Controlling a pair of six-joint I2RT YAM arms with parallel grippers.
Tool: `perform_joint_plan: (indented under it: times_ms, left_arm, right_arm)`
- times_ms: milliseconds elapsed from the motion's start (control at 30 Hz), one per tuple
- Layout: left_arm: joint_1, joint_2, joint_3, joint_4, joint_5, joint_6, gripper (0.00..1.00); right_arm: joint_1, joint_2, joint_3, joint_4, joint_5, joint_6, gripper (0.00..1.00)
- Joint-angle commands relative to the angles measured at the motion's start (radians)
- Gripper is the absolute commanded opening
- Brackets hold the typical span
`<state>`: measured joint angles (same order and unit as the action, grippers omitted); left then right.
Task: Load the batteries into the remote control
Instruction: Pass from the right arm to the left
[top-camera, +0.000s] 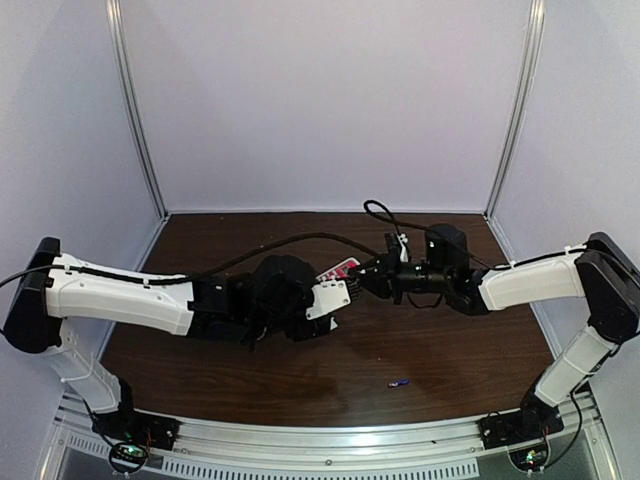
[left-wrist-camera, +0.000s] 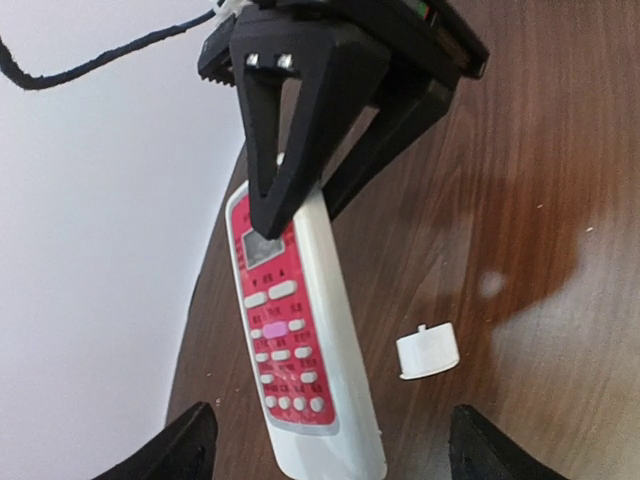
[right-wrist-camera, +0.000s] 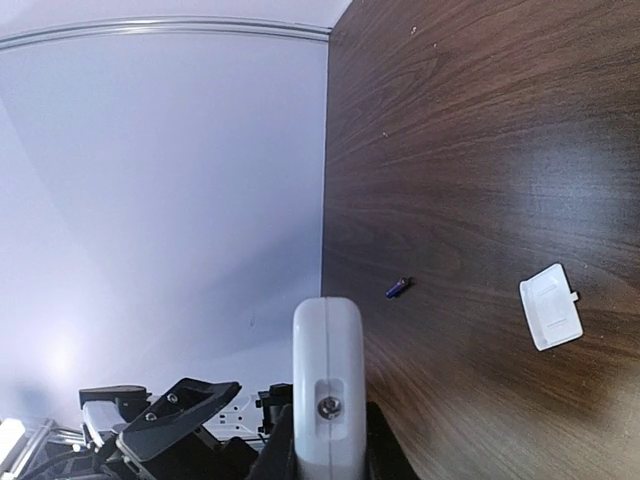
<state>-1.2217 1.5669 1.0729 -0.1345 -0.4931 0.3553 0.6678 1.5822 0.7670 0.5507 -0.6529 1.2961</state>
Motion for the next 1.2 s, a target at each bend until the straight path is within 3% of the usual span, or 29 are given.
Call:
perform_joint_plan:
  times_ms: [0, 100, 233, 567, 667, 733, 933, 1167]
  left_arm:
    - [-0.021, 0.073, -0.010, 0.163, -0.259, 0.153, 0.80]
    - [-0.037, 0.122, -0.009, 0.245, -0.366, 0.234, 0.73]
    - [-0.062, 0.163, -0.036, 0.414, -0.478, 0.383, 0.54]
    - [-0.081, 0.200, -0.068, 0.612, -0.557, 0.568, 0.18]
    - [-0.085, 0.201, -0.067, 0.632, -0.563, 0.588, 0.10]
    - [-0.085, 0.195, -0.060, 0.618, -0.557, 0.567, 0.07]
    - [-0.083, 0.127, 0.012, 0.343, -0.424, 0.304, 0.01]
    - [-0.010, 0.023, 0.086, 0.041, -0.068, -0.037, 0.00]
  right_arm:
    - [-0.004, -0.015, -0.036, 0.102, -0.024, 0.085, 0.02]
    - [-0.004, -0.017, -0.062, 0.158, -0.038, 0.131, 0.02]
    - [-0.004, -0.025, -0.077, 0.173, -0.048, 0.152, 0.02]
    - [-0.003, -0.036, -0.090, 0.203, -0.069, 0.179, 0.10]
    - [-0.003, -0.036, -0.088, 0.212, -0.075, 0.177, 0.26]
    - [-0.003, -0.038, -0.087, 0.220, -0.080, 0.175, 0.43]
    - [-0.035, -0.084, -0.077, 0.204, -0.098, 0.070, 0.87]
    - [-0.060, -0.242, 0.111, -0.389, 0.077, -0.448, 1.00]
